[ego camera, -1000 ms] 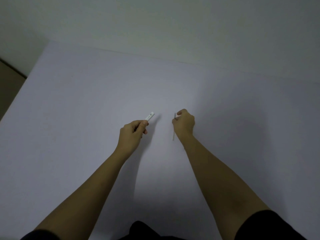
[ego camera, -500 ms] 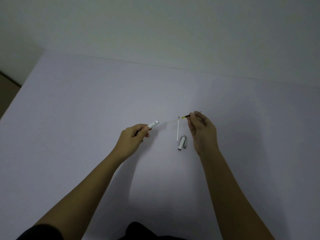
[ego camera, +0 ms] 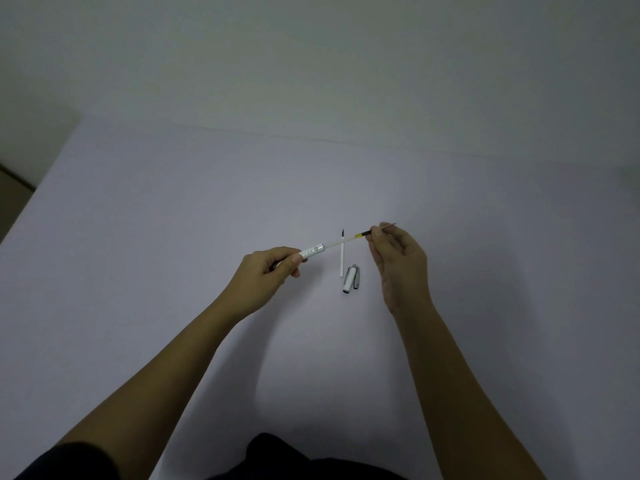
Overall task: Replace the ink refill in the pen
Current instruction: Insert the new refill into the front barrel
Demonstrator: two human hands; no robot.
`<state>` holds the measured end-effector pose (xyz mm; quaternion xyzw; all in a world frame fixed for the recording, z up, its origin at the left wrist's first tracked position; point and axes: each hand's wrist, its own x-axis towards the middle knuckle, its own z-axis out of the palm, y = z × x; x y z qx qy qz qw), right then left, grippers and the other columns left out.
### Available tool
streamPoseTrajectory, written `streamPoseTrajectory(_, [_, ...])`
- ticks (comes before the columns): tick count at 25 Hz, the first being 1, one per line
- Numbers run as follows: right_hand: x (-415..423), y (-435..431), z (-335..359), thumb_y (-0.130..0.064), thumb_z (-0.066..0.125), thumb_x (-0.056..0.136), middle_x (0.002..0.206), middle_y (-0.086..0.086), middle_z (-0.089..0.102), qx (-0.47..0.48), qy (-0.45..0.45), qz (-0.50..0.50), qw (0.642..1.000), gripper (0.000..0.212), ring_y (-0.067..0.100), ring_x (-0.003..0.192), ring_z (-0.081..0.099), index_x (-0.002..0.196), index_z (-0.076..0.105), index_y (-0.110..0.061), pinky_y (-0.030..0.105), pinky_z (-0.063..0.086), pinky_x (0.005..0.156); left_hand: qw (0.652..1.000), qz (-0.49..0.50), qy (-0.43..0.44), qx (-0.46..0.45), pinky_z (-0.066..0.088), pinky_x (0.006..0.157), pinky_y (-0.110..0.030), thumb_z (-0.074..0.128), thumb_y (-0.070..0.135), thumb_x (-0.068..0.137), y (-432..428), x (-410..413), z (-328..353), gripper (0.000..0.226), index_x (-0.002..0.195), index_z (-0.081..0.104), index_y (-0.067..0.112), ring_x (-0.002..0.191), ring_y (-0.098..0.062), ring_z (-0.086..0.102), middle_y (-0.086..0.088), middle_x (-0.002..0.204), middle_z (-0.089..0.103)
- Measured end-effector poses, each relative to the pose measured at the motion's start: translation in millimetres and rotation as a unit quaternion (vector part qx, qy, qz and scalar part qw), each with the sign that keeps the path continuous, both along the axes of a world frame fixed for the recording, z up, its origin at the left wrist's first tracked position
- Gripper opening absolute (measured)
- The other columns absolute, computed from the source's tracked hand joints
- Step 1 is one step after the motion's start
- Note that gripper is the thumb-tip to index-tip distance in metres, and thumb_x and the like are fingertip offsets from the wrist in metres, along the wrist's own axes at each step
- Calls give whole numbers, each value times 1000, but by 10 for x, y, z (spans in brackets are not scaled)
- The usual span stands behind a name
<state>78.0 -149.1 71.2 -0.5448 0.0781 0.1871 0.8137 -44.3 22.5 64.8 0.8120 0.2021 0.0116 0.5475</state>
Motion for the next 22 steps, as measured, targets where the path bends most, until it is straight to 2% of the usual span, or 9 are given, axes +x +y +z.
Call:
streamPoseTrajectory(2, [-11, -25, 14, -2, 61, 86, 71, -7, 75, -4, -6, 11, 1000, 11, 4, 78, 70, 88, 63, -13, 12, 53, 69, 1000, -11, -6, -8, 34, 50, -10, 48, 30, 94, -19, 13, 32, 19, 92, 67, 30, 54, -3, 41, 13, 70, 64])
streamPoseTrajectory(4, [-32, -36, 27, -4, 62, 86, 71, -7, 75, -20, -15, 37, 999, 10, 4, 77, 70, 86, 64, -14, 12, 53, 69, 1000, -13, -13, -7, 34, 49, -9, 48, 29, 94, -51, 41, 51, 19, 91, 67, 31, 53, -2, 42, 19, 65, 63])
streamPoseTrajectory(8, [-61, -26, 57, -14, 61, 88, 80, -1, 72, -54, -32, 76, 995, 9, 7, 77, 70, 84, 69, -14, 15, 55, 70, 999, 3, -31, 15, 35, 49, -9, 53, 29, 92, -100, 80, 62, 13, 98, 64, 26, 54, -2, 45, 11, 72, 68])
streamPoseTrajectory(11, [-84, 2, 43, -15, 62, 87, 78, 2, 70, -108, -61, 90, 988, 7, 4, 72, 69, 85, 69, -14, 15, 54, 67, 998, 29, -45, 38, 36, 50, -6, 56, 30, 89, -126, 102, 53, 13, 87, 67, 24, 57, -2, 52, 9, 70, 66])
streamPoseTrajectory(15, [-117, 56, 9, -14, 63, 87, 75, 3, 69, -142, -93, 103, 980, 6, 2, 66, 68, 85, 69, -16, 12, 53, 64, 992, 74, -79, 61, 35, 52, -12, 61, 28, 86, -158, 142, 7, 13, 89, 72, 21, 60, -15, 52, 3, 63, 60])
streamPoseTrajectory(20, [-84, 67, -81, -17, 64, 86, 68, -4, 71, -139, -90, 123, 978, 11, 3, 66, 68, 78, 71, -21, 12, 52, 63, 979, 86, -141, 122, 42, 54, -28, 61, 27, 86, -178, 118, -57, 17, 92, 73, 16, 57, -18, 53, -11, 61, 63])
streamPoseTrajectory(22, [-31, 34, -157, -20, 61, 88, 72, -7, 73, -119, -85, 152, 977, 13, 4, 71, 69, 82, 72, -24, 14, 53, 66, 980, 96, -138, 108, 46, 55, -24, 62, 26, 85, -182, 99, -91, 18, 96, 73, 17, 58, -14, 58, -6, 64, 66])
